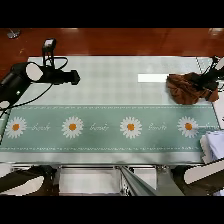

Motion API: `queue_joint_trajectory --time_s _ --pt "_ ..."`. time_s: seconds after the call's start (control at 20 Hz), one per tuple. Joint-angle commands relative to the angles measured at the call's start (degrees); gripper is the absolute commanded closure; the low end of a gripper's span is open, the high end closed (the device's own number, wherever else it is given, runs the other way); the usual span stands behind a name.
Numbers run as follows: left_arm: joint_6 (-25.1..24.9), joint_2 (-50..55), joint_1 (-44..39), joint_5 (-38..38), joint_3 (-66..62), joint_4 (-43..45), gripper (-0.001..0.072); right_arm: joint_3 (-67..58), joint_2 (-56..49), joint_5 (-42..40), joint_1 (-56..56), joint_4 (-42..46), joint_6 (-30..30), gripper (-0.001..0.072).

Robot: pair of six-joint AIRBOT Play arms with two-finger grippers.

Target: Fold the shirts.

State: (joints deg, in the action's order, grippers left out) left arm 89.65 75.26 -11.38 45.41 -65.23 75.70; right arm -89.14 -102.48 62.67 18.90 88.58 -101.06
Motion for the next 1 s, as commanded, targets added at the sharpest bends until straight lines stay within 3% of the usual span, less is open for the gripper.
queue_joint_trajectory --time_s 0.0,0.2,0.35,0.55,0.75,0.95 --pt "0.2 -1.5 1.1 9.9 -1.3 -0.3 0.0004 -2.8 2.0 3.1 0.0 -12.7 6.2 0.0681" --pt "-1.3 -10.1 4.7 15.0 -3.5 -1.0 0.0003 -8.1 12.9 0.2 -1.3 -20.2 10.2 0.0681" --pt "-2.2 -19.8 2.9 17.7 0.2 -3.3 0.0003 -10.0 23.0 -5.6 -3.8 -20.4 11.9 0.0681" --pt "-0.4 -33.4 -0.3 17.7 9.6 -3.3 0.0003 -13.9 32.5 -6.0 -8.5 -20.7 15.7 0.0682" --pt "0.9 -42.4 -0.5 17.3 15.3 -3.2 0.0003 -19.8 37.8 -6.8 -11.9 -20.6 17.3 0.0682" --pt "0.9 -43.8 -0.4 14.3 17.2 -3.3 0.0004 -27.6 39.1 -7.1 -15.1 -20.8 17.4 0.0682"
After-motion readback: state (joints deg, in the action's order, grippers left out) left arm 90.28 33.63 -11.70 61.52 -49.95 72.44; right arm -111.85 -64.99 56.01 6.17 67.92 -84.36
